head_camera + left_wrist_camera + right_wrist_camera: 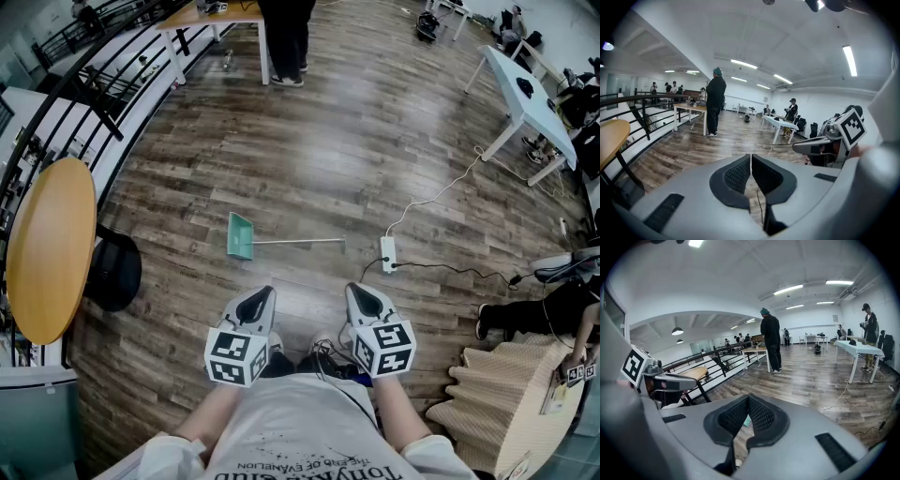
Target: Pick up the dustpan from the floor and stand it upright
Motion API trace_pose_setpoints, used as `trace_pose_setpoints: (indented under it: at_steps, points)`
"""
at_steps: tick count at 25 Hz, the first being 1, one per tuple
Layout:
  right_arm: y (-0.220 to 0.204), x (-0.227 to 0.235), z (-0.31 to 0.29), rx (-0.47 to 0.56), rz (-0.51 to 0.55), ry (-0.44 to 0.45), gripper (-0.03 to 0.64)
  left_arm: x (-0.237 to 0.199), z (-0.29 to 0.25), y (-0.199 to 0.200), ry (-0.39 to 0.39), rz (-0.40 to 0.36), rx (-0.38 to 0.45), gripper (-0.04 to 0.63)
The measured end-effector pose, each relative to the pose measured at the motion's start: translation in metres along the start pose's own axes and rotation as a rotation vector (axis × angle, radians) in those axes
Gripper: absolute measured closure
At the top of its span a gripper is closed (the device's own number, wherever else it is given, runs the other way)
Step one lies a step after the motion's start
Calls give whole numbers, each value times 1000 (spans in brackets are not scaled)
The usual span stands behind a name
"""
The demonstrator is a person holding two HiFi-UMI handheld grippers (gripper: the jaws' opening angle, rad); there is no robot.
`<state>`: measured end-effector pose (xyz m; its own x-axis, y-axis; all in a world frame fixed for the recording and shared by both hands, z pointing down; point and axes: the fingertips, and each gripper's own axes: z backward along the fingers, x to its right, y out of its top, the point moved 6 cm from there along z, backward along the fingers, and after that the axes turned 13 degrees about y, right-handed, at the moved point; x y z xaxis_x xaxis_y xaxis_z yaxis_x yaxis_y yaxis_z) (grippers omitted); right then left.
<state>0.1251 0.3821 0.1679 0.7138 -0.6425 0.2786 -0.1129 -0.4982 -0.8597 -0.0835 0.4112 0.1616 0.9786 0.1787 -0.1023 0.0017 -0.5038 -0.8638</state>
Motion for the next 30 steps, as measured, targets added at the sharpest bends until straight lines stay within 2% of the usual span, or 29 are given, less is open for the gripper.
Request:
trace_pose_setpoints:
  at_steps: [16,30]
  points:
    - [0,-13,-13,13,-26,-12,591,-23,6,-4,-11,-1,-12,565]
    - [2,-21,-20,42,-62,-152,591,-75,2,-11,-79,-5,-24,565]
